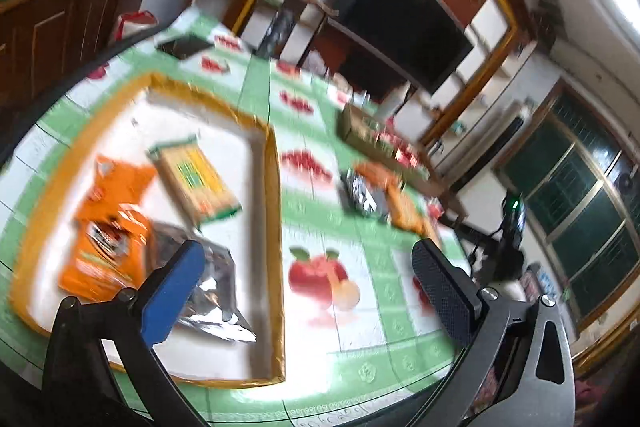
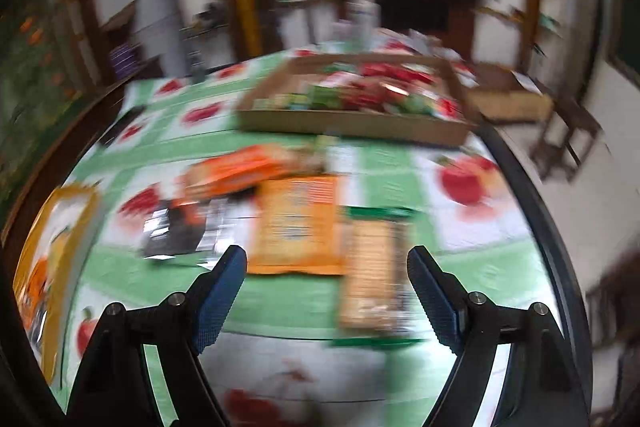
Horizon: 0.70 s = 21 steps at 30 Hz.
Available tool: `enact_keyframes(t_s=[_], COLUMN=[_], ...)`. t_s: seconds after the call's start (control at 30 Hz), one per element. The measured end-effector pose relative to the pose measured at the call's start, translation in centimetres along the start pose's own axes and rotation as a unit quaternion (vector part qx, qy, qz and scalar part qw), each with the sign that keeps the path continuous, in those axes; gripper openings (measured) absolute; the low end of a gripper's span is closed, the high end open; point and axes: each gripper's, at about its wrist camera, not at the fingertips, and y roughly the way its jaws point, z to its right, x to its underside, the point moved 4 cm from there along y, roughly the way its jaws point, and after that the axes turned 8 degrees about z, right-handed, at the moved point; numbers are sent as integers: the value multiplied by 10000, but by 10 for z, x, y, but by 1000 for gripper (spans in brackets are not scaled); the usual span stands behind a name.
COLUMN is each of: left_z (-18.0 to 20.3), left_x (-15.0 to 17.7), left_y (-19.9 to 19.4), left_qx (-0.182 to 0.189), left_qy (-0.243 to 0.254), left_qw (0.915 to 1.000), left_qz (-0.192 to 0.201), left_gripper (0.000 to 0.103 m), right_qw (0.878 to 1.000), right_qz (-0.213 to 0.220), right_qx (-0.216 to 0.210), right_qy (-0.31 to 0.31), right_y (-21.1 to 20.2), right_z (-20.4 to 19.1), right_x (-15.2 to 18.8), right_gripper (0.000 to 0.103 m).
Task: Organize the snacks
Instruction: 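Grasp a green-ended cracker pack with the right tool while the left tool grasps the yellow cheese biscuit pack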
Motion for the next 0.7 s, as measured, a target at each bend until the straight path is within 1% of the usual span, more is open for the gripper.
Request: enact_keyframes(t_s=[0.1, 0.27, 0.43, 0.5, 0.53, 0.57, 0.6, 0.7], left_z=[16, 37, 50, 56, 61, 64, 70, 92], left_x=[8, 17, 24, 25, 25, 25, 25, 25], left_y=[9, 14, 24, 29, 33, 36, 42, 62], left_qx=[88, 70, 37, 56, 78, 103, 151, 338], left_qy=[91, 341, 479, 538, 579, 603, 623, 750], left_qw=[9998, 9989, 9976, 9970, 9964, 9959, 9953, 9925], left_qz=[-173, -320, -495, -562, -620, -665, -730, -910], left_gripper=[103, 103, 103, 103, 103, 103, 103, 103], right_qw=[9999, 9998, 9992, 9994, 9994, 9995, 9996, 9992], right_qz=[-113, -176, -353, -337, -333, -301, -276, -209], right_qx=[59, 116, 167, 42, 13, 10, -6, -130], right_qy=[93, 38, -17, -57, -56, -34, 0, 318], right_y=[9, 30, 54, 55, 55, 55, 54, 53], right_z=[16, 17, 12, 11, 12, 13, 15, 28], right_x=[5, 5, 9, 11, 11, 11, 10, 11], right_gripper=[84, 84, 83, 74, 60, 54, 49, 49])
